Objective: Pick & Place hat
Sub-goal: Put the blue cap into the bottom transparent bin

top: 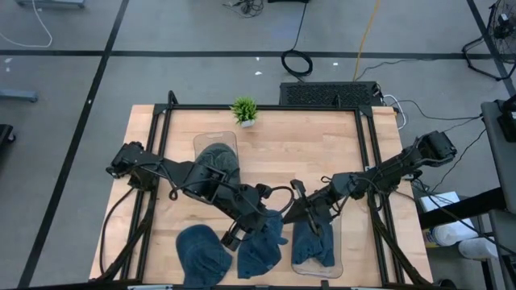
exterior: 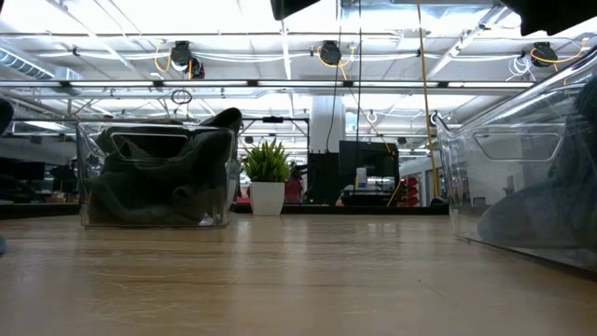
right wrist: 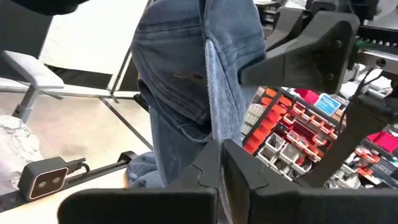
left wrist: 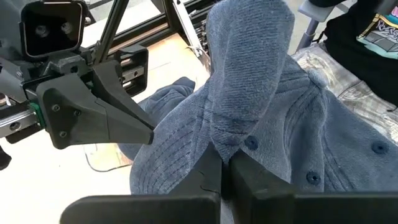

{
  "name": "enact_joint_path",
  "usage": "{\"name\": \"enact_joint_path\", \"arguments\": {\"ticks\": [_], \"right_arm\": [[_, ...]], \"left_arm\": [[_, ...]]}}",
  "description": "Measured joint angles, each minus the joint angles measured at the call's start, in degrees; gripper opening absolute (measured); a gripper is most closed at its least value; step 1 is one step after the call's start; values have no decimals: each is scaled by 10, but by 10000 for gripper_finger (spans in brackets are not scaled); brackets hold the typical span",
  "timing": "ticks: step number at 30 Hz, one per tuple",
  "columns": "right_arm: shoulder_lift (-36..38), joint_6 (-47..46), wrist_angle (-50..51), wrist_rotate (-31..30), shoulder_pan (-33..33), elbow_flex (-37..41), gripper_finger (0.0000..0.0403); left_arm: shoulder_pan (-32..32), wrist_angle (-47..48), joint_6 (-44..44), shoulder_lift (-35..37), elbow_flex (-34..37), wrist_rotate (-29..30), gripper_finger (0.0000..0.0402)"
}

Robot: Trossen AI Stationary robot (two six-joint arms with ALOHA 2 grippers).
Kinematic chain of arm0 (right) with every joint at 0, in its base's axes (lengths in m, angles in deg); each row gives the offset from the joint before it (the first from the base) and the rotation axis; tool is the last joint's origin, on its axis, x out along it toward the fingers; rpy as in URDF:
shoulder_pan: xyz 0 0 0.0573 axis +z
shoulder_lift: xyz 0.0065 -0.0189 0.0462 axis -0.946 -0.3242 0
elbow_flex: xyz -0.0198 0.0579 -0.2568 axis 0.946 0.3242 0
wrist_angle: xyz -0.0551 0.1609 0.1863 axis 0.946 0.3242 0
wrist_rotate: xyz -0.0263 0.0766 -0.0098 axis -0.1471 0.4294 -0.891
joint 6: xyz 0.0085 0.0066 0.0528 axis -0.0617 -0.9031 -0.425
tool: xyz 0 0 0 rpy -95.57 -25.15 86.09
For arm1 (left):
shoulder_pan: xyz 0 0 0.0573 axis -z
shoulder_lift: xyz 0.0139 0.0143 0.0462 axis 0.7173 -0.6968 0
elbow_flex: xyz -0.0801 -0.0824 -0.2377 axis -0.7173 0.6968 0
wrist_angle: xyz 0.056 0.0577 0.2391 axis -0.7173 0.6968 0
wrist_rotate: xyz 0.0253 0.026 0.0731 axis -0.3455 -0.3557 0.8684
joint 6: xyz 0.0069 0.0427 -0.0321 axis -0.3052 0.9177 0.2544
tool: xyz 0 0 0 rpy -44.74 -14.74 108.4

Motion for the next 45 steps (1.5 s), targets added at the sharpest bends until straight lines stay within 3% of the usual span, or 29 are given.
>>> {"name": "enact_joint_path", "arguments": {"ticks": [7,16,19,21,24,26,33,36,41,45], "right_arm": [[5,-24,5,-50,12,0,20],[54,-12,105,-211,85,0,135],[56,42,122,-309,129,0,167],[56,54,113,-375,152,0,179],[57,18,87,-444,166,0,187],[60,-5,65,-477,164,0,187],[71,-96,18,-490,151,0,179],[71,-126,3,-490,147,0,180],[73,-148,4,-493,147,0,182],[73,-151,4,-491,142,0,180]], "left_arm": [[2,12,-15,0,0,0,4],[-2,52,-31,0,0,70,4],[-10,41,-32,0,0,118,4],[-13,33,-21,0,0,182,3],[-14,14,20,0,0,283,6],[-17,-17,50,0,0,309,4],[-31,-105,131,0,0,331,3],[-41,-106,140,0,0,335,4],[-52,-87,157,0,0,411,3],[-58,-91,157,0,0,418,6]]}}
